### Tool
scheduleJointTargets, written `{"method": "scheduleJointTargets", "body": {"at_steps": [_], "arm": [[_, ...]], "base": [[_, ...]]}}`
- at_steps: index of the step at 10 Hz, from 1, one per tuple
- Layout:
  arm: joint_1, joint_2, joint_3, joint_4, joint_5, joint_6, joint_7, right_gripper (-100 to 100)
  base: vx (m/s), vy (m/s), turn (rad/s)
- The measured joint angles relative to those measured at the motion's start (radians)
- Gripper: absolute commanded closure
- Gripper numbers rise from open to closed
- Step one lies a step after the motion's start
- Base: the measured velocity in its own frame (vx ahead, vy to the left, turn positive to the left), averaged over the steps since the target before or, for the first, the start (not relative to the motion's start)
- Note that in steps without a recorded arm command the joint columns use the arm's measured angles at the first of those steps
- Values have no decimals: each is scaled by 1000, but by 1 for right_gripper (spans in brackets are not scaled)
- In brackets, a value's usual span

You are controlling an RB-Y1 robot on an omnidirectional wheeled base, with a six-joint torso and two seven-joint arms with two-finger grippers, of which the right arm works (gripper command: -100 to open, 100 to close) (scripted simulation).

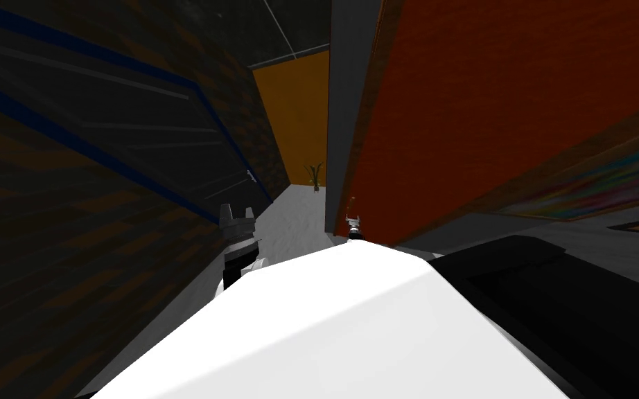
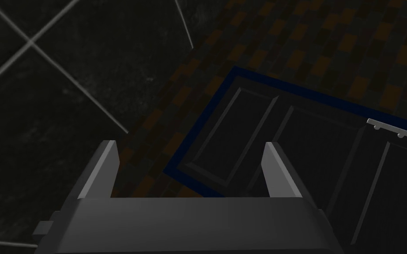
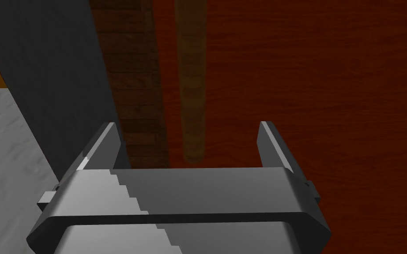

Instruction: Pull the door open

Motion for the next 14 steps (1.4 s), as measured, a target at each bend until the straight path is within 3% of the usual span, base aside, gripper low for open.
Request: {"method": "scheduleJointTargets", "body": {"at_steps": [3,4,7,8,9,14], "arm": [[14,-55,4,42,-7,-23,-78,-100],[31,-77,0,27,-16,-20,-94,-100],[37,-112,-1,50,-24,-26,-137,-100],[52,-120,4,51,-25,-28,-152,-100],[57,-119,6,52,-25,-28,-154,100],[52,-119,5,51,-25,-29,-152,100]], "base": [[206,-6,80],[151,-17,56],[126,-16,38],[45,4,-16],[-25,15,24],[-7,-3,-2]]}}
